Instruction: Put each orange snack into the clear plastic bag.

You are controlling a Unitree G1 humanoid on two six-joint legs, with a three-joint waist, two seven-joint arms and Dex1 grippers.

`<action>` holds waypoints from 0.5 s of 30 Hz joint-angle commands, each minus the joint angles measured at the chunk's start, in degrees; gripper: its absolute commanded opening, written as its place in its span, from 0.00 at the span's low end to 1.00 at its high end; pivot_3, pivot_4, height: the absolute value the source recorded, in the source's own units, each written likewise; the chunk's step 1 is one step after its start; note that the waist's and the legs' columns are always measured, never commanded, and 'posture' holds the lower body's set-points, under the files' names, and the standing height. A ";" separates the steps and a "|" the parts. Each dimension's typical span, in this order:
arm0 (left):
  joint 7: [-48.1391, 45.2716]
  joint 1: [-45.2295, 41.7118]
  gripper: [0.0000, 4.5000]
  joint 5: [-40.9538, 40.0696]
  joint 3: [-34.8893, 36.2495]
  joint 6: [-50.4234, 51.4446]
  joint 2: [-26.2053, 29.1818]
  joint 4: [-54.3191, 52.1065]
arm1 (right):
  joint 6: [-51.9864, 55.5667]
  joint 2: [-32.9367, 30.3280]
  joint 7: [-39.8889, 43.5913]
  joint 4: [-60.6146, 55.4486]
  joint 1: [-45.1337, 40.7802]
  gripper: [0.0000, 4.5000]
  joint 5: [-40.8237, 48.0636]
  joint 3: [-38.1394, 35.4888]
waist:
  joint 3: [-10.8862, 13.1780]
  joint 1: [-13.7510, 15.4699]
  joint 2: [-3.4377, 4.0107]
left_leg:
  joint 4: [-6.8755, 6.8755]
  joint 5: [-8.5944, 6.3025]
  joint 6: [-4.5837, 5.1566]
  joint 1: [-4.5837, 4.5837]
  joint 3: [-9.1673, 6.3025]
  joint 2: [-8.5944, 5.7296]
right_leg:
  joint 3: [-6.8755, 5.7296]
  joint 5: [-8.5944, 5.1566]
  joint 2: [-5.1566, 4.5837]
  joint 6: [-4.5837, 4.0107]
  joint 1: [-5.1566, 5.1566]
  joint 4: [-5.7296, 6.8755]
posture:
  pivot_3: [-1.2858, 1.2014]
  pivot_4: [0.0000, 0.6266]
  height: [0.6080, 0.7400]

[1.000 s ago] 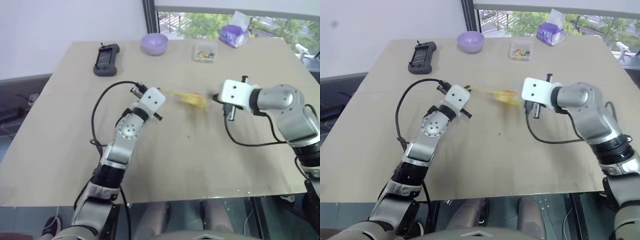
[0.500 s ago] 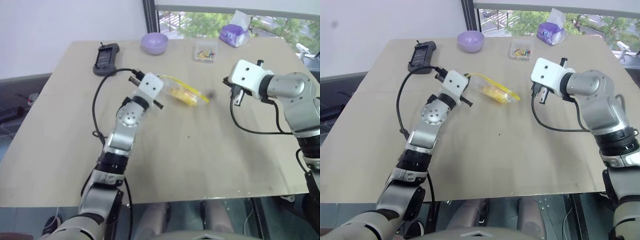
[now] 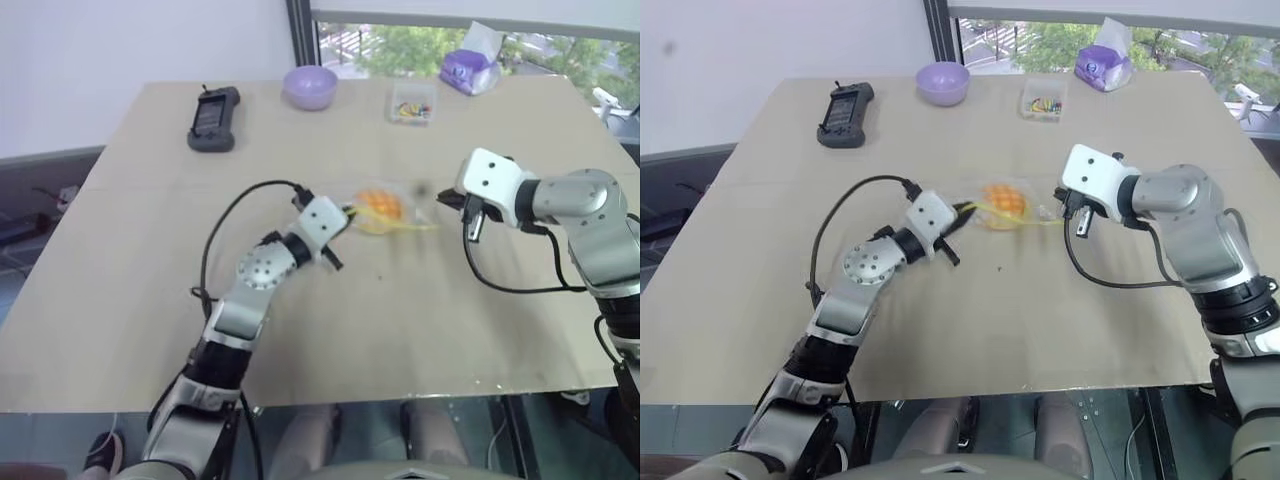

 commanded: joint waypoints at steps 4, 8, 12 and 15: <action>-9.12 4.71 0.00 -7.34 -1.10 4.80 4.22 -9.99 | 0.67 -1.84 0.14 -2.29 0.32 0.01 0.14 -1.40 | 0.00 -0.01 0.01 | -0.02 0.00 0.00 0.04 0.01 0.04 | 0.01 0.00 0.04 0.00 0.00 0.03 | 0.52 0.24 1.00; -10.90 5.65 0.00 -6.76 0.01 3.71 8.09 -9.19 | 1.21 -2.73 0.41 -2.85 1.29 0.01 0.54 -1.85 | 0.00 0.01 0.01 | 0.02 -0.01 0.01 0.08 0.00 0.04 | -0.01 0.00 0.05 0.00 0.06 0.07 | 0.52 0.24 1.00; -8.74 3.99 0.00 -2.19 0.08 -2.59 10.34 -3.66 | 1.44 -3.43 0.30 -3.21 2.11 0.01 0.71 -2.02 | 0.00 0.11 0.01 | 0.01 0.00 0.01 0.08 0.01 0.03 | -0.01 0.00 0.05 0.00 0.06 0.04 | 0.52 0.24 1.00; -9.82 4.21 0.19 -3.20 0.46 -2.60 10.92 -2.95 | 1.59 -3.58 0.11 -3.36 2.34 0.00 0.73 -2.09 | 0.00 0.07 0.01 | 0.02 0.00 0.01 0.08 0.01 0.03 | -0.01 0.00 0.05 0.00 0.06 0.04 | 0.52 0.24 1.00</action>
